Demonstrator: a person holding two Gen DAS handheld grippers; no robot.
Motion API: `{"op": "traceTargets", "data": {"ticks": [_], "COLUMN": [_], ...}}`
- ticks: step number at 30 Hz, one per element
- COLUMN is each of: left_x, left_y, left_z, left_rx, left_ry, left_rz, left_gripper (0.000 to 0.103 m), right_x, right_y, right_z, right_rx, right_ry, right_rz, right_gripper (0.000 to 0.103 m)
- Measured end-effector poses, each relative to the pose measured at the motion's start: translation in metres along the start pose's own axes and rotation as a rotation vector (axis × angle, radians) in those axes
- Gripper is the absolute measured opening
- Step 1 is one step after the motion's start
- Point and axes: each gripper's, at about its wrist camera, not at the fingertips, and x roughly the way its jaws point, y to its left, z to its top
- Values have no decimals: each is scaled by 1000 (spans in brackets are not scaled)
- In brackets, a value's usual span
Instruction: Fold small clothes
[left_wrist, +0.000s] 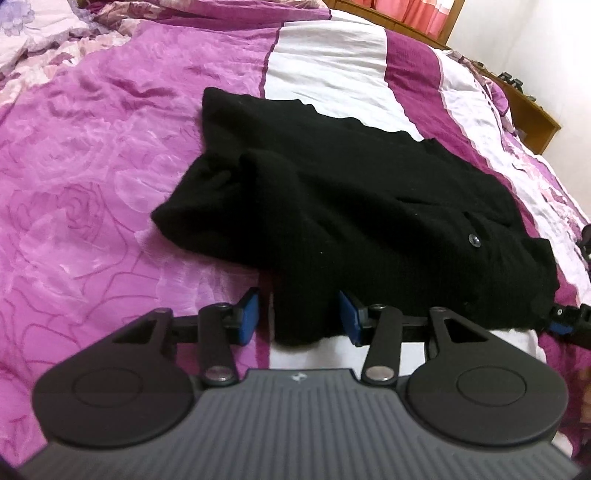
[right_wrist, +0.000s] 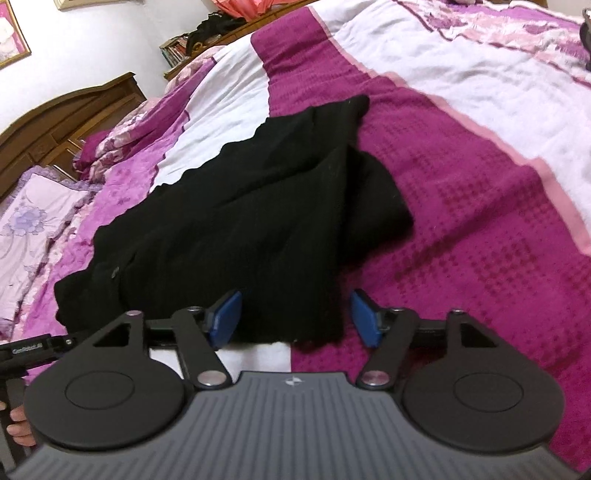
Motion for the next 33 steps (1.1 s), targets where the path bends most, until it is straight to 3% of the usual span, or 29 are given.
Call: {"op": "traceTargets", "data": {"ticks": [2,10,11,12,13,14,16,18,20,33], "left_x": [2,3,2,-1,-5,-8,-14,-17,-20,-54], "left_y": [0,0,-1,-2,-4,-5,-9,-12,-13,-18], "left_z": [0,-1,-1,-1,-1,0,2,5,8,38], "left_rx": [-9,-43,-52,-52,-44,-37,-20,-17,-21,-74], "left_ry": [1,-15,-21,-30,-41,-49,-68,-76,-85,-197], "left_rz": [-9,-82,-85,-93,-111,-121,-137,-160,-177,-258], "left_gripper": [53,51,47,41,25,18,16,13,9,8], "right_x": [1,0,-2,-5,-10,-13,-19,-21,-22,-45], "right_y": [-3,-8,-7,-5,-1,0,-1,-2,-3,6], "right_z": [-1,-1,-1,-1,-1,-1,1,5,9,43], "right_rx": [11,34,31,30,27,26,44,56,76,155], "right_ry": [3,-21,-27,-41,-62,-72,-86,-87,-88,-204], "right_rz": [11,44,37,8,-22,-24,15,43,65,248], "right_gripper": [74,75,71,54,36,31,17,11,8,6]}}
